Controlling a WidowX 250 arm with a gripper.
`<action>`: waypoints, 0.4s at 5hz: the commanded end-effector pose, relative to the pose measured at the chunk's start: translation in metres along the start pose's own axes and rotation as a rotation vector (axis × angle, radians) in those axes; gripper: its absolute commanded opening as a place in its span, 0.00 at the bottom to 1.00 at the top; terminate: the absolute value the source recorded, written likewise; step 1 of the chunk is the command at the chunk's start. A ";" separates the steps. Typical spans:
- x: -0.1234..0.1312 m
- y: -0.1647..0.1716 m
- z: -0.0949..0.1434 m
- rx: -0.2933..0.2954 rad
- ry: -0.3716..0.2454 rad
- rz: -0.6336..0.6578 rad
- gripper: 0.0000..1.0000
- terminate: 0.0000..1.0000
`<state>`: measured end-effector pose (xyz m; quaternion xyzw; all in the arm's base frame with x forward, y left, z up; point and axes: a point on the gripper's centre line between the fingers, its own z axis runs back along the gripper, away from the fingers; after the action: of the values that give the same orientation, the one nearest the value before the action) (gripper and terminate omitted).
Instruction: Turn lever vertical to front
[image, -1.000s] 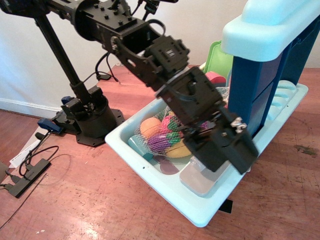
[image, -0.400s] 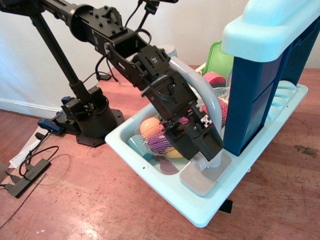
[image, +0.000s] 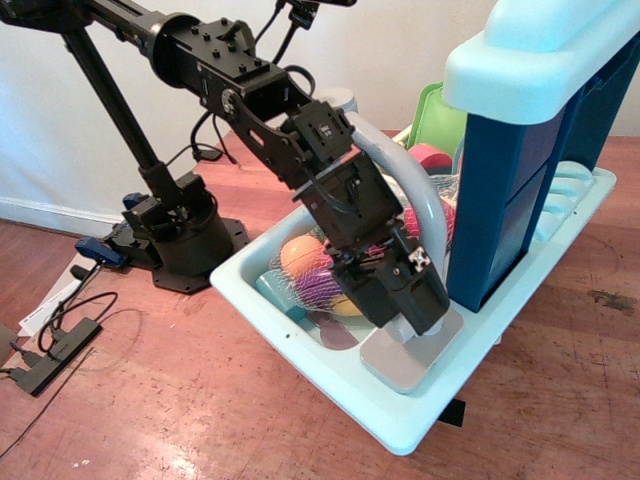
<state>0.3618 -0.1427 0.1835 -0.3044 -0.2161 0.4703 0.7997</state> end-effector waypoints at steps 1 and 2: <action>0.009 0.007 -0.007 -0.023 0.004 0.018 1.00 0.00; 0.004 0.021 0.017 -0.012 -0.011 0.020 1.00 0.00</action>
<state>0.3080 -0.1240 0.1696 -0.2845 -0.2109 0.4851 0.7995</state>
